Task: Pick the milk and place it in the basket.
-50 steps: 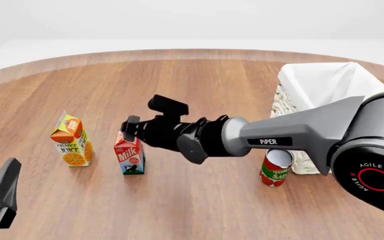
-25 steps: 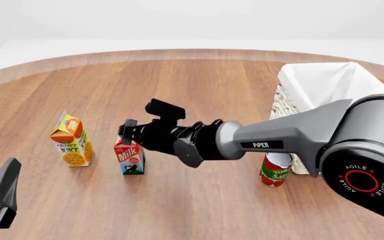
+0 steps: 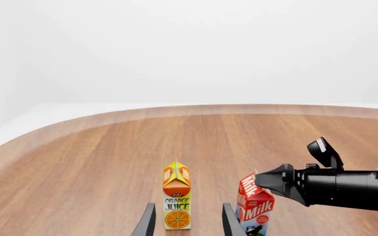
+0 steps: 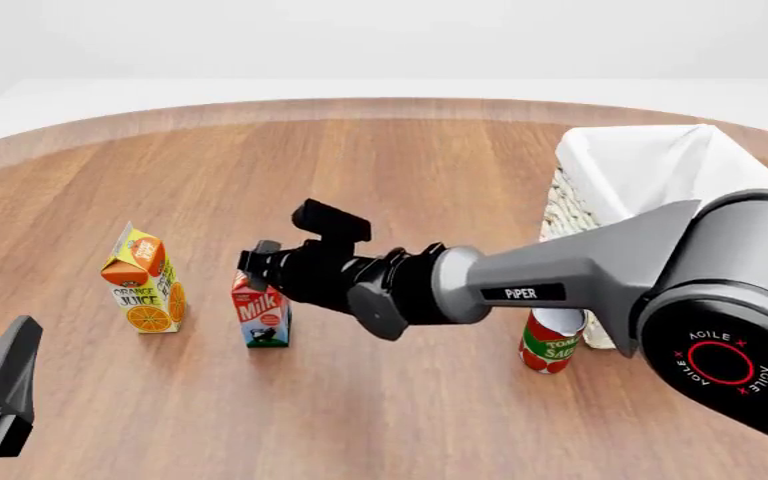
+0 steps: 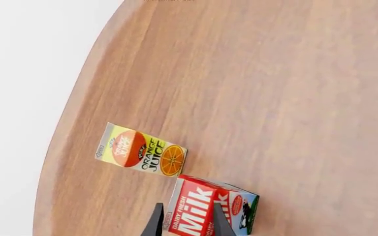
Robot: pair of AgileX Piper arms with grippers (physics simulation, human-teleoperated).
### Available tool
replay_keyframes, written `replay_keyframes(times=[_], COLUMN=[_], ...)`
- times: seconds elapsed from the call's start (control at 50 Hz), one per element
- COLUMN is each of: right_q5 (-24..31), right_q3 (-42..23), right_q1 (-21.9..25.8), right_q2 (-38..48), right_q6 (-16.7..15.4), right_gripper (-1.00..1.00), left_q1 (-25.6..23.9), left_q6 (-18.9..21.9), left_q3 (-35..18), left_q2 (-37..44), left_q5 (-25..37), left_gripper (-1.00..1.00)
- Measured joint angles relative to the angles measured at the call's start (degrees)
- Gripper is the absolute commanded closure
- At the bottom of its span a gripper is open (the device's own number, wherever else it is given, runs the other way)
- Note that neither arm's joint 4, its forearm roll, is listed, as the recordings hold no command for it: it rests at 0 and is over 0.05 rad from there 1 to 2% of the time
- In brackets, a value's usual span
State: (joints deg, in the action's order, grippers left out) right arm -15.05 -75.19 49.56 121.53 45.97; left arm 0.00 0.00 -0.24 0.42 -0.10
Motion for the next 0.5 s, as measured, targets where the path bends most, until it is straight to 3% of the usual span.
replay_keyframes(times=[0.26,0.5], right_q5=[-0.89,-0.02], right_q3=[0.87,2.37], right_q1=[-0.10,-0.75], right_q2=[-0.37,-2.08], right_q6=[0.14,-2.36], right_gripper=[1.00,1.00], left_q1=[0.00,0.00], left_q6=[0.00,0.00], left_q3=[0.00,0.00], left_q2=[0.00,0.00], left_q5=[0.00,0.00], left_gripper=[-1.00,-1.00])
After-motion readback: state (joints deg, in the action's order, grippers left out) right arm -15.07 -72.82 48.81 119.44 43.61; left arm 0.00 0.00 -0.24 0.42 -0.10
